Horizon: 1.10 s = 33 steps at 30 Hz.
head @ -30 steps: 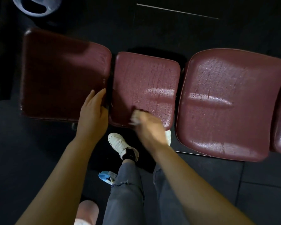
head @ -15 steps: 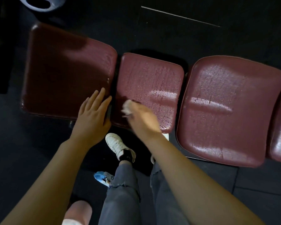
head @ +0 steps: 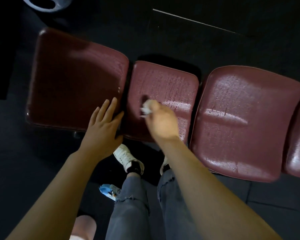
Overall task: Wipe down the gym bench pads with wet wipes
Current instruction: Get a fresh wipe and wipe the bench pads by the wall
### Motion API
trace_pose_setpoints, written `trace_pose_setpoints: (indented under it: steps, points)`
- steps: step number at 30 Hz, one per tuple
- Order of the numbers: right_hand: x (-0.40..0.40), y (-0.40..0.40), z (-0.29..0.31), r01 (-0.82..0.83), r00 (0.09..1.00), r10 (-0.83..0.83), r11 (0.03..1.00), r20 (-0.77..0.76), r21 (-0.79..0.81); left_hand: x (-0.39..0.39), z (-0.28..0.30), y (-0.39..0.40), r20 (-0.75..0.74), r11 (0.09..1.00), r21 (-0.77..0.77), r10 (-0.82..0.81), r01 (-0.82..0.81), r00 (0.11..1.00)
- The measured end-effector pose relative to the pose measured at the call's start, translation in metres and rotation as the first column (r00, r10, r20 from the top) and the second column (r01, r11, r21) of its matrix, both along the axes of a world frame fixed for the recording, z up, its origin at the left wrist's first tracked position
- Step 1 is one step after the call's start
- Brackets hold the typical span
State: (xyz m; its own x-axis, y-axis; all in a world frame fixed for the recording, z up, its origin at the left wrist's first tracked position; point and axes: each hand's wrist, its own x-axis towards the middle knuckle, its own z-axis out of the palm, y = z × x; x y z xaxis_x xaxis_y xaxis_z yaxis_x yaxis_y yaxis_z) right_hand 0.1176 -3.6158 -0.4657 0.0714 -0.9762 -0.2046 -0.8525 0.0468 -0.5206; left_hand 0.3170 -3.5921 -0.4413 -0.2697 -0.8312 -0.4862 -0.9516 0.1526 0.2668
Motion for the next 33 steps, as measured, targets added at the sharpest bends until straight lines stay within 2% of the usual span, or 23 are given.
trace_pose_setpoints:
  steps: [2,4,5,7,9,11,13,14,15,16,18,21,23,24,26,29,31,33]
  points:
    - [-0.058,0.018,-0.005,0.298,0.948,-0.284,0.950,-0.141,0.097,0.001,0.001,0.001,0.020,1.000,0.002,-0.021,0.020,1.000]
    - [-0.089,0.031,-0.011,0.464,0.873,-0.414,0.868,-0.259,0.178,0.003,0.001,0.001,0.046,0.999,-0.008,-0.041,0.041,0.998]
    - [-0.088,0.032,-0.015,0.510,0.847,-0.456,0.842,-0.272,0.177,0.004,0.000,0.001,0.056,0.998,-0.013,-0.053,0.053,0.997]
    - [-0.066,0.021,-0.016,0.577,0.812,-0.552,0.807,-0.187,0.126,0.004,-0.003,0.002,0.069,0.998,-0.025,-0.058,0.060,0.996]
    - [-0.031,0.002,-0.014,0.472,0.881,-0.473,0.877,-0.014,0.090,0.004,-0.004,0.004,0.070,0.998,-0.046,-0.036,0.040,0.997]
    - [0.008,-0.020,-0.008,0.158,0.977,-0.166,0.985,0.136,0.072,0.003,-0.006,0.005,0.058,0.997,-0.075,-0.020,0.024,0.998]
    - [0.033,-0.036,0.000,-0.174,0.974,0.171,0.985,0.148,0.008,0.002,-0.008,0.005,0.056,0.995,-0.096,-0.017,0.022,0.998]
    - [0.033,-0.042,0.002,-0.268,0.956,0.269,0.963,0.115,-0.030,0.001,-0.008,0.006,0.059,0.995,-0.101,-0.016,0.022,0.998]
    - [0.023,-0.046,0.002,-0.288,0.953,0.292,0.956,0.082,-0.062,0.000,-0.008,0.006,0.060,0.995,-0.101,-0.013,0.019,0.998]
    - [0.007,-0.046,0.000,-0.244,0.967,0.248,0.967,0.056,-0.074,-0.001,-0.007,0.007,0.059,0.995,-0.096,-0.010,0.016,0.998]
    - [-0.039,-0.037,-0.006,-0.026,0.998,0.024,0.999,-0.049,-0.040,-0.001,-0.006,0.006,0.056,0.996,-0.085,-0.001,0.006,0.998]
    - [-0.085,-0.017,-0.009,0.324,0.921,-0.309,0.945,-0.235,0.028,-0.001,-0.005,0.005,0.050,0.998,-0.067,-0.005,0.008,0.999]
    - [-0.061,-0.025,-0.010,0.436,0.885,-0.421,0.899,-0.199,0.041,-0.001,-0.004,0.004,0.052,0.998,-0.057,-0.007,0.010,0.999]
    - [-0.039,-0.035,-0.010,0.401,0.910,-0.391,0.914,-0.142,0.055,-0.001,-0.004,0.004,0.053,0.999,-0.049,-0.005,0.008,0.999]
    - [0.016,-0.054,-0.008,0.169,0.985,-0.168,0.985,-0.025,0.036,-0.003,-0.003,0.003,0.059,0.999,-0.047,0.003,0.000,0.998]
    - [0.048,-0.067,0.000,-0.069,0.998,0.069,0.993,-0.003,-0.093,-0.005,-0.002,0.003,0.057,0.998,-0.064,-0.002,0.006,0.998]
    - [0.013,-0.060,-0.007,-0.067,0.996,0.062,0.995,-0.064,-0.080,-0.005,0.000,0.004,0.049,0.998,-0.068,0.004,-0.001,0.999]
    - [-0.043,-0.042,-0.015,0.123,0.978,-0.123,0.992,-0.167,-0.012,-0.005,0.000,0.004,0.052,0.998,-0.059,0.003,0.000,0.999]
